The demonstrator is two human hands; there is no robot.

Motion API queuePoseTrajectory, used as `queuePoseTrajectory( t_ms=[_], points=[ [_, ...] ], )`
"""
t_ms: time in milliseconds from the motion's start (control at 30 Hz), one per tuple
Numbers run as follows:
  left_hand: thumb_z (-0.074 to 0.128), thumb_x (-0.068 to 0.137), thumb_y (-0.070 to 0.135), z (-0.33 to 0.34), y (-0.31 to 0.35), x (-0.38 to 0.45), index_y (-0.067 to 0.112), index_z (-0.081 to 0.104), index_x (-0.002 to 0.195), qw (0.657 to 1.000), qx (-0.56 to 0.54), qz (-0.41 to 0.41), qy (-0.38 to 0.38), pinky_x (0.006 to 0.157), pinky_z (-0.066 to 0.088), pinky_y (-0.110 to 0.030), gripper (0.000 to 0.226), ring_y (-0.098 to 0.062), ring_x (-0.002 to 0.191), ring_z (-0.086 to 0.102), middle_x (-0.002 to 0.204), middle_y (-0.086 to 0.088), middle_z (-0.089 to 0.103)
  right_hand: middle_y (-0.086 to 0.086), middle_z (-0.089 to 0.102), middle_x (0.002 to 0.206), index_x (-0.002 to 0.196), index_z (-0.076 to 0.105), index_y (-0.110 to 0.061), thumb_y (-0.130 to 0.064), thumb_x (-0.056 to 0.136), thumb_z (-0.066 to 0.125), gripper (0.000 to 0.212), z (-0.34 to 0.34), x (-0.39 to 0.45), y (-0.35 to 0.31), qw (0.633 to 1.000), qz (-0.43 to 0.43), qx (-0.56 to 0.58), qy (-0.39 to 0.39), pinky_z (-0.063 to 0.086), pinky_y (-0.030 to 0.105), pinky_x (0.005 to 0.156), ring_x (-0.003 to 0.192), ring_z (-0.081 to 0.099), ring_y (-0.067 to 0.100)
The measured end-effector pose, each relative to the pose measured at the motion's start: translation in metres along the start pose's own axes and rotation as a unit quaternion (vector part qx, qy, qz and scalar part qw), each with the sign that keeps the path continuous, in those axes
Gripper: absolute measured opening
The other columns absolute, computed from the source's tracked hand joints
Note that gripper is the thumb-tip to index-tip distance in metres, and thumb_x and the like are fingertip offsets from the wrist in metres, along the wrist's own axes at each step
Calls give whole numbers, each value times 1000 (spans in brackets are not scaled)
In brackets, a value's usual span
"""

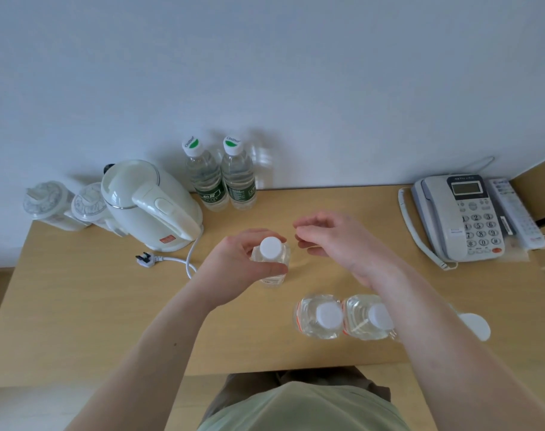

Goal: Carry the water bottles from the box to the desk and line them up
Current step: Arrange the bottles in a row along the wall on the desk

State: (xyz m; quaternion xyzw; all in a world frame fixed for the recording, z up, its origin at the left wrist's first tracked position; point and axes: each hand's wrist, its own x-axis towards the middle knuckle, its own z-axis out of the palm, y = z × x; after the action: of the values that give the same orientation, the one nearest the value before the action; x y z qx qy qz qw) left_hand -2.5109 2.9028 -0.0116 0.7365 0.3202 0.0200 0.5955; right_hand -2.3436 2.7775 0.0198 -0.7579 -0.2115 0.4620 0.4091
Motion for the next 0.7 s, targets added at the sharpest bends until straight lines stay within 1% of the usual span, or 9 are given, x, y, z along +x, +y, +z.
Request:
queuePoseTrajectory(
  t_ms=[67, 100, 167, 233, 333, 400, 533, 600, 700],
  points=[
    [92, 71, 30, 0, 7, 11, 58, 72, 98, 1000, -2, 6, 7, 71, 44, -4, 44, 12, 93, 64, 108, 34, 69, -6, 77, 99, 98, 75, -29, -30, 89, 69, 11, -5, 7, -3, 1000, 0, 12, 10, 57, 41, 99, 97, 74, 13],
    [92, 71, 30, 1, 10, 16, 59, 71, 98, 1000, -6, 7, 13, 71, 44, -5, 44, 12, 90, 65, 106, 32, 70, -6, 77, 100, 98, 75, -29, -28, 91, 68, 10, -7, 10, -4, 1000, 0, 15, 11, 57, 40, 98, 96, 74, 11],
    [92, 71, 32, 1, 14, 27, 59, 71, 99, 1000, -10, 6, 28, 79, 46, -13, 44, 10, 96, 65, 106, 31, 71, -7, 77, 100, 100, 74, -28, -26, 93, 67, 9, -10, 16, -8, 1000, 2, 19, 11, 57, 39, 98, 94, 74, 10],
    [91, 72, 33, 2, 17, 36, 55, 72, 101, 999, -10, 4, 45, 84, 47, -18, 42, 8, 100, 65, 106, 30, 71, -8, 76, 100, 101, 73, -27, -25, 93, 67, 10, -13, 22, -11, 1000, 6, 23, 13, 57, 39, 98, 93, 74, 9],
    [90, 74, 30, 4, 21, 49, 49, 74, 102, 998, -22, 4, 65, 83, 46, -18, 37, 6, 99, 66, 105, 26, 73, -10, 76, 98, 100, 73, -28, -27, 92, 68, 10, -19, 31, -15, 1000, 10, 19, 19, 57, 39, 99, 93, 73, 7],
    [89, 75, 29, 3, 25, 57, 46, 74, 102, 997, -32, -1, 73, 81, 47, -19, 35, 4, 96, 67, 103, 24, 74, -10, 76, 97, 99, 73, -30, -30, 90, 69, 10, -24, 38, -17, 999, 15, 8, 27, 55, 42, 101, 96, 73, 10],
    [88, 76, 29, -2, 30, 76, 44, 75, 103, 995, -29, -7, 95, 87, 52, -25, 34, -2, 97, 69, 101, 23, 75, -10, 77, 96, 100, 72, -32, -38, 85, 67, 17, -33, 50, -23, 999, 19, 2, 33, 53, 46, 102, 103, 70, 13],
    [88, 76, 31, -5, 33, 85, 45, 74, 103, 995, -27, -6, 98, 87, 52, -26, 34, -4, 97, 69, 102, 22, 75, -12, 76, 95, 99, 72, -33, -42, 80, 66, 23, -34, 55, -26, 999, 20, 1, 30, 54, 45, 102, 103, 70, 12],
    [87, 76, 34, -8, 37, 97, 45, 73, 107, 995, -19, -6, 101, 92, 53, -30, 36, -4, 102, 68, 105, 24, 74, -13, 76, 92, 98, 72, -33, -43, 76, 65, 25, -34, 63, -28, 999, 21, 9, 27, 54, 43, 101, 101, 70, 10]
  ],
)
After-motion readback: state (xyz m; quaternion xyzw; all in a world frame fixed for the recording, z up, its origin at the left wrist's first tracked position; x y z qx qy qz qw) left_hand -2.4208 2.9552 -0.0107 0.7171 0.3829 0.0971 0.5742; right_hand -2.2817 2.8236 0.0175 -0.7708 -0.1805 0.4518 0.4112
